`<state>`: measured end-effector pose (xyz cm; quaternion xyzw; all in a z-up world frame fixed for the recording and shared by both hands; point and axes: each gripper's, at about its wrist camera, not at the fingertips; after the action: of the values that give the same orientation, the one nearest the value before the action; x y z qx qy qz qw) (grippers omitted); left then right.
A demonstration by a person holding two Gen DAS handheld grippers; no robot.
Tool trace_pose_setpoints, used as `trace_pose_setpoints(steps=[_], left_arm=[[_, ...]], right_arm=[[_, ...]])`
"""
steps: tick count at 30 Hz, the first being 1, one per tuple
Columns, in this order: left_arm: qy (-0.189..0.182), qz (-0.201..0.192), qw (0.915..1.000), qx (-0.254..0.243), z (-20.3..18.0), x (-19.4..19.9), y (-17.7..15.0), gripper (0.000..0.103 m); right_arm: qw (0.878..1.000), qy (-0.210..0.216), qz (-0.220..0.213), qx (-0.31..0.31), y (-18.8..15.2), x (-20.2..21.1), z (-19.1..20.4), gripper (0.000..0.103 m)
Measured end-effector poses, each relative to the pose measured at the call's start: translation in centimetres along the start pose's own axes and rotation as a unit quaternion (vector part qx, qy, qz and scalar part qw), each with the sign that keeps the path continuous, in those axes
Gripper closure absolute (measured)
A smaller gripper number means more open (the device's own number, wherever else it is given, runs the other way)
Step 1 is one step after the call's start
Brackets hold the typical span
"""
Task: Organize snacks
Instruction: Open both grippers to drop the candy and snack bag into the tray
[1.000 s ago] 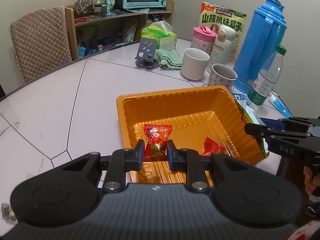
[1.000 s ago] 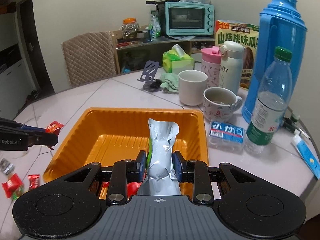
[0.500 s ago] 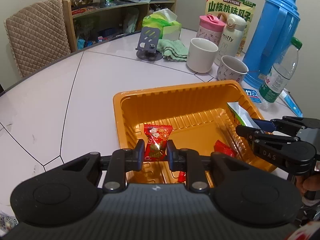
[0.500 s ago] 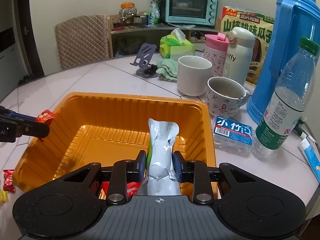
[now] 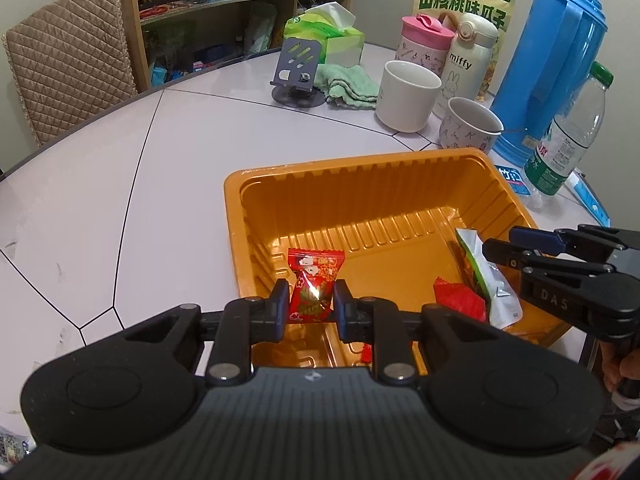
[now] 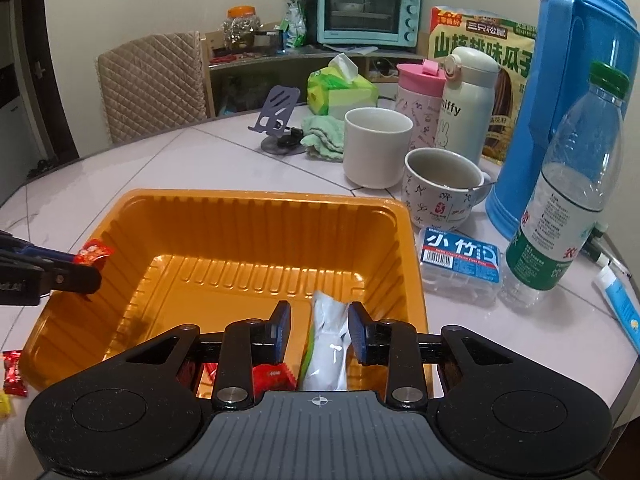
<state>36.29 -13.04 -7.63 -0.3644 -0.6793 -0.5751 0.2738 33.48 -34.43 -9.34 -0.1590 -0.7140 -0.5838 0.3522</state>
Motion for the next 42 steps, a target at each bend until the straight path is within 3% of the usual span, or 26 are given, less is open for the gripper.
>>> trace_pose_setpoints(steps=[11,13,17,22,42], left_arm=[[0.000,0.000,1.0000,-0.006,-0.4,-0.5,0.0,0.081],[0.001,-0.003,0.9999,-0.011,-0.5,-0.4,-0.1,0.068],[-0.004,-0.005,1.0000,-0.004,-0.3,0.1,-0.4,0.062],[-0.007,-0.004,1.0000,-0.002,0.1,1.2,-1.1,0.060],[-0.039,-0.019,0.9990,0.014,0.8,8.9,-5.0,0.056]], right_arm=[[1.000,0.016,0.003,-0.027,-0.5,1.1,0.0,0.070],[0.999,0.018,0.002,-0.033,-0.6,1.5,0.0,0.070],[0.999,0.025,-0.003,-0.046,-0.7,2.5,0.0,0.069],[0.998,0.032,-0.011,-0.056,-1.0,3.9,0.4,0.049],[0.994,0.049,-0.030,-0.092,-2.5,10.6,2.3,0.040]])
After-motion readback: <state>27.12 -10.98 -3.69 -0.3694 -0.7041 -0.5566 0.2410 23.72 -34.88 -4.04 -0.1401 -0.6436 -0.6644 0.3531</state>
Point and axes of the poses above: each gripper's, at about its wrist camera, not at the fingertips, and x roughly against the way its jaws point, z to its left, y to its top, and after that the axes turned 10 degrees about x, right-handed
